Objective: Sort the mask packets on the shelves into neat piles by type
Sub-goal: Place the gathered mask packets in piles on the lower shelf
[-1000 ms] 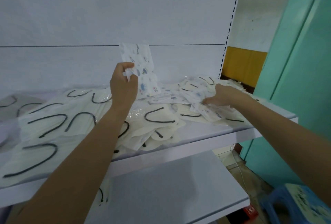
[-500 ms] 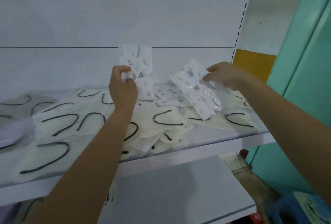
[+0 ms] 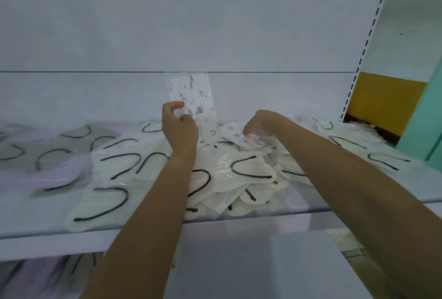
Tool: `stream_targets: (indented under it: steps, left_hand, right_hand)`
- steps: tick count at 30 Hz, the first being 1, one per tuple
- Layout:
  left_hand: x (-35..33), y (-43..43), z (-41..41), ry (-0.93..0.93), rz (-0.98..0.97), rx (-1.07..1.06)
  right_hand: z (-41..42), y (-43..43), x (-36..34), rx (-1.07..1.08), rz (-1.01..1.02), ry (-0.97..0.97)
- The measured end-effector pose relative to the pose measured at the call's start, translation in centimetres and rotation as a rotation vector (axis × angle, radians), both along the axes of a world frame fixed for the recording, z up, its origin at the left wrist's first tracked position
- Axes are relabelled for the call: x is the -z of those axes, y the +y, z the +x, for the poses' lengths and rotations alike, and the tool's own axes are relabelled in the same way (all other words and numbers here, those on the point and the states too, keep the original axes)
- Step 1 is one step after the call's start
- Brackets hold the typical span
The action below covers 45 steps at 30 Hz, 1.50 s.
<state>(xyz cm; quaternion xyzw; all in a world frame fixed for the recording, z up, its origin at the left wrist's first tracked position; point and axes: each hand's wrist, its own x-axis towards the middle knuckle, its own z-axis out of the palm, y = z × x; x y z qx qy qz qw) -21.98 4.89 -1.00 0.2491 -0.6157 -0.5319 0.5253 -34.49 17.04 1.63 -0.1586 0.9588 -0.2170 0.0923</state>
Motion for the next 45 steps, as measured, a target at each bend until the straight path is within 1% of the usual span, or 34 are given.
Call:
stream_targets:
  steps: [1, 4, 7, 10, 12, 14, 16, 19, 21, 22, 25, 28, 30, 32, 35, 37, 39, 41, 43, 44, 45]
  left_hand:
    - [0.0, 0.0, 0.1, 0.009, -0.003, -0.013]
    - [-0.1, 0.0, 0.2, 0.049, -0.005, -0.046]
    - [-0.1, -0.1, 0.2, 0.073, -0.002, -0.057]
    - [-0.1, -0.3, 0.0, 0.044, 0.024, -0.034]
    - [0.0, -0.4, -0.2, 0.027, 0.054, -0.005]
    - [0.0, -0.5, -0.5, 0.018, 0.075, 0.018]
    - [0.1, -0.5, -0.6, 0.011, 0.082, 0.026]
    - [0.1, -0.4, -0.6, -0.004, 0.058, 0.067]
    - [-0.1, 0.0, -0.6, -0.017, 0.004, 0.15]
    - [-0.2, 0.2, -0.7, -0.007, -0.007, 0.229]
    - [-0.6, 1.0, -0.7, 0.028, 0.055, 0.516]
    - [-0.3, 1.2, -0.6, 0.05, 0.048, 0.658]
    - [-0.2, 1.2, -0.5, 0.027, 0.004, 0.653]
    - [0.0, 1.0, -0.4, 0.002, -0.018, 0.608]
    - [0.0, 0.7, -0.5, 0.024, 0.011, 0.539]
    - [0.0, 0.7, -0.5, 0.051, 0.005, 0.531]
    - [0.2, 0.7, -0.5, 0.057, -0.046, 0.573]
    - [0.5, 0.7, -0.8, 0.018, -0.139, 0.608]
    - [0.6, 0.8, -0.7, 0.001, -0.237, 0.576]
    - [0.6, 0.8, -0.6, 0.001, -0.27, 0.538]
    - [0.8, 0.6, -0.6, 0.014, -0.281, 0.489]
  right_hand:
    - [-0.1, -0.1, 0.1, -0.006, 0.001, 0.01]
    - [-0.3, -0.3, 0.1, -0.01, -0.101, 0.021]
    - [-1.0, 0.2, -0.5, -0.024, -0.314, 0.042]
    - [-2.0, 1.4, -1.3, -0.041, -0.513, 0.088]
    - [-2.2, 2.5, -1.8, -0.092, -0.666, 0.03]
    - [-2.1, 3.7, -2.1, -0.135, -0.874, -0.1]
    - [-1.8, 4.7, -2.4, -0.208, -1.024, -0.194]
    - [-1.2, 5.2, -2.4, -0.309, -1.153, -0.262]
    - [-0.2, 5.0, -2.7, -0.344, -1.208, -0.299]
    - [0.4, 4.6, -2.7, -0.354, -1.225, -0.311]
    - [2.3, 3.0, -2.6, -0.375, -1.269, -0.319]
    - [3.8, 1.3, -1.9, -0.4, -1.287, -0.273]
    - [4.0, 0.6, -1.0, -0.421, -1.258, -0.213]
    - [3.6, 0.6, 0.0, -0.411, -1.205, -0.114]
    - [3.2, 1.4, 0.4, -0.344, -1.176, 0.022]
    - [3.0, 2.0, 0.4, -0.308, -1.169, 0.056]
    - [2.9, 2.3, 0.8, -0.308, -1.146, 0.078]
    - [3.3, 2.3, 1.2, -0.37, -1.063, 0.122]
    - [3.5, 2.4, 1.2, -0.422, -0.984, 0.136]
    - [3.3, 2.6, 1.0, -0.398, -0.962, 0.153]
    - [2.9, 3.1, 0.8, -0.33, -0.953, 0.186]
